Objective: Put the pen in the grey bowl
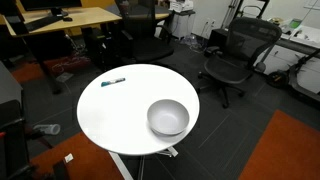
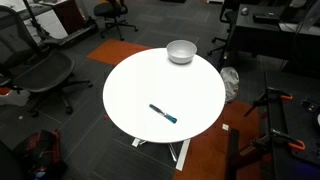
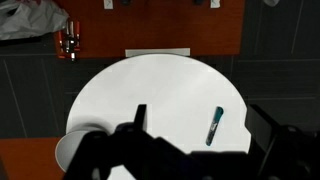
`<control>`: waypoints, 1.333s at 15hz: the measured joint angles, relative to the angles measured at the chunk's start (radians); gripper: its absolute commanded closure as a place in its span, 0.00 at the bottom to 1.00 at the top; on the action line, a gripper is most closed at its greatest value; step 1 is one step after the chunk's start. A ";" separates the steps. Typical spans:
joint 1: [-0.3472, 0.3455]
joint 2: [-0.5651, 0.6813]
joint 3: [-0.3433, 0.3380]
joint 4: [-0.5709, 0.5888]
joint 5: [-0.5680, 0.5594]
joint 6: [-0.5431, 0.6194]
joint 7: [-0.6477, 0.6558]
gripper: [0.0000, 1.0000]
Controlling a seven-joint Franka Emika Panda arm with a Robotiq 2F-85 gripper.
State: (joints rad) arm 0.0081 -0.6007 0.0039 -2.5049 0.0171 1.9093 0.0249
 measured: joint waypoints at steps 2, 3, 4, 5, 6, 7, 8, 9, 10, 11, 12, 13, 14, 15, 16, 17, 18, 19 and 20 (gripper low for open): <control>0.000 0.000 0.000 0.000 0.000 0.000 0.000 0.00; 0.000 0.000 0.000 0.000 0.000 0.000 0.000 0.00; 0.000 0.000 0.000 0.000 0.000 0.000 0.000 0.00; 0.000 0.000 0.000 0.000 0.000 0.000 0.000 0.00; 0.000 0.000 0.000 0.000 0.000 0.000 0.000 0.00; 0.000 0.000 0.000 0.000 0.000 0.000 0.000 0.00; 0.000 0.000 0.000 0.000 0.000 0.000 0.000 0.00; 0.000 0.000 0.000 0.000 0.000 0.000 0.000 0.00; 0.000 0.000 0.000 0.000 0.000 0.000 0.000 0.00; 0.000 0.000 0.000 0.000 0.000 0.000 0.000 0.00; 0.000 0.000 0.000 0.000 0.000 0.000 0.000 0.00; 0.000 0.000 0.000 0.000 0.000 0.000 0.000 0.00; 0.000 0.000 0.000 0.000 0.000 0.000 0.000 0.00; 0.000 0.000 0.000 0.000 0.000 0.000 0.000 0.00; 0.000 0.000 0.000 0.000 0.000 0.000 0.000 0.00; 0.000 0.001 0.000 0.000 0.000 0.001 0.000 0.00; 0.000 0.003 0.000 0.000 0.000 0.003 0.000 0.00; 0.001 0.009 0.001 0.001 0.000 0.008 0.000 0.00; 0.001 0.020 0.003 0.002 0.001 0.015 0.001 0.00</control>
State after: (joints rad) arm 0.0089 -0.5809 0.0064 -2.5031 0.0177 1.9239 0.0255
